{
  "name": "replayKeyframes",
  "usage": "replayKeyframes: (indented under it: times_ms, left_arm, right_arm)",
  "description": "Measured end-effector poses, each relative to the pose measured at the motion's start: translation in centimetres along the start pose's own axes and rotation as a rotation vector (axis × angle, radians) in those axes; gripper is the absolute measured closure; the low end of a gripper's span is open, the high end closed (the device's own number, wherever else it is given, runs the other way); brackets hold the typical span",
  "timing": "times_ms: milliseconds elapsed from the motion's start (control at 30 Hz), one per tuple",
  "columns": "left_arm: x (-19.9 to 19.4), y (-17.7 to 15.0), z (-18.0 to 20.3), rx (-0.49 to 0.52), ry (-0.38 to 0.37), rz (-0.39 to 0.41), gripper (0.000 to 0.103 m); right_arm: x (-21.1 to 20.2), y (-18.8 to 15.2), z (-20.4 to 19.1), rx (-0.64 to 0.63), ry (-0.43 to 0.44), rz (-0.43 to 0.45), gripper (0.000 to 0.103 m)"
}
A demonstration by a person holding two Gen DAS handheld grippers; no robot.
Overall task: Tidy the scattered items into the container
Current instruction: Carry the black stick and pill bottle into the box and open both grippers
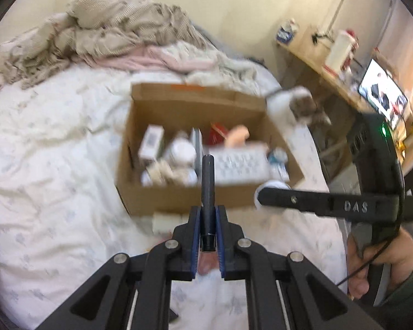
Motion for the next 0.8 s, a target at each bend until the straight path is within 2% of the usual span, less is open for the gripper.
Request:
replayKeyframes:
  times_ms: [100,200,433,567,600,700,800]
  left_arm:
    - [0.8,1.5,-0.7,-0.013,0.014,0.003,0.092]
    - [1.9,3.0,-1.0,-0.006,0.05,-0.027,0.092]
    - [6.8,5.4,-1.1,0.063,0.143,-0.091,0.092]
    - [10.7,6.6,-2.1,0.043,0.179,-0.137,0.092]
    - [11.9,6.8,-2.5,0.031,0.194,-0.157,0.092]
    - [14.3,7.0,-4.3,-0.075,0.212,-0.216,0.092]
    - [14.9,7.3,-5.0,-0.107,0.228,-0.223,0.092]
  right_arm:
    - [-0.3,1.8,-0.3,-0.006,-0.006,0.019,0.049]
    - [-0.3,4.2,-0.1,-0.003,-0.018,0.019,0.049]
    - [0.2,9.8,1.6,-0.102,-0.189,0.087,0.049]
    - [1.3,10.2,4.3,0.038,-0.161,0.08,0.049]
    - [1.3,10.2,4.4,0.039,-0.165,0.087,0.049]
    - [1.1,10.9,4.2,-0.029,-0.262,0.114,0.049]
    - [1.4,10.9,4.6,0.013,-0.231,0.093,0.049]
Point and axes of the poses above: each gripper's, at about its wrist camera, not at the fingertips, and x roughly the way its jaws point, z to its right, y to its top, the point moved 6 cm from there along x, roughly the way its jaws point, and after that the axes turned 3 degrees about x, right-handed, at the moved point
